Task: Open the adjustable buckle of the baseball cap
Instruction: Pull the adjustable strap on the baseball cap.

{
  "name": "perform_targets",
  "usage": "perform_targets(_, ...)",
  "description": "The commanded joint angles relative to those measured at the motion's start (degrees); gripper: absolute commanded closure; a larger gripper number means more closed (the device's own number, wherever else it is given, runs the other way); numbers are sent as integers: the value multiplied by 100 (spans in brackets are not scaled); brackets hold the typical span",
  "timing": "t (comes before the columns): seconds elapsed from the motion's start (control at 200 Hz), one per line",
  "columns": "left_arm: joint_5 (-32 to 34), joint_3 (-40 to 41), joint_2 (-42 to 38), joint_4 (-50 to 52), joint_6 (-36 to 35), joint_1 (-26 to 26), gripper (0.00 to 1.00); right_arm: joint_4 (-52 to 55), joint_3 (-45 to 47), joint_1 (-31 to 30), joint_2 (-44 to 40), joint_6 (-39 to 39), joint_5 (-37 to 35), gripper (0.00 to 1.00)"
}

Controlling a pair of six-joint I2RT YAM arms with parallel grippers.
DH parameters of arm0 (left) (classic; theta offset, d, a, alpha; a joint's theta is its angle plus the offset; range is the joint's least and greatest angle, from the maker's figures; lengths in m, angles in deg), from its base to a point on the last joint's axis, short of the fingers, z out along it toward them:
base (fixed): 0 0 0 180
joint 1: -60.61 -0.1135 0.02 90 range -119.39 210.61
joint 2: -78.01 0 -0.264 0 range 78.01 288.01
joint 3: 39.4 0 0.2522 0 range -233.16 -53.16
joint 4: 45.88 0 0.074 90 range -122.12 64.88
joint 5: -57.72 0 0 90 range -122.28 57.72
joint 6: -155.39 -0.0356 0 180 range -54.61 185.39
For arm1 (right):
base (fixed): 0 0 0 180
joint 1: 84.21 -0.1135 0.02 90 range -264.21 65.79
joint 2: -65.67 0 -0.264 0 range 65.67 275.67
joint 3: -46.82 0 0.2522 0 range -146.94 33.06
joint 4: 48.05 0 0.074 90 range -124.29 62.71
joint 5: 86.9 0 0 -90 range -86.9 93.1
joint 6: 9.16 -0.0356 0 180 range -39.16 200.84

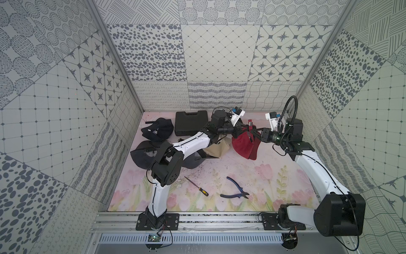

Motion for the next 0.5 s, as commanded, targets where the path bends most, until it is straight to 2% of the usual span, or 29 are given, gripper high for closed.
perform_targets(0.0, -210, -122, -111, -150, -207, 40, 100, -422, -199, 16, 42, -122, 172, 76)
perform_targets(0.14, -215, -157, -75, -133, -207, 49, 100, -473, -228, 16, 72, -155, 213, 83)
perform_targets(0.295, -185, -128, -93, -283, -105, 58, 100, -619, -208, 13, 130, -278, 282, 100)
perform_targets(0.495, -1, -157, -77, -550, 143, 103, 100, -1305, 125, -3, 123, -747, 410, 100)
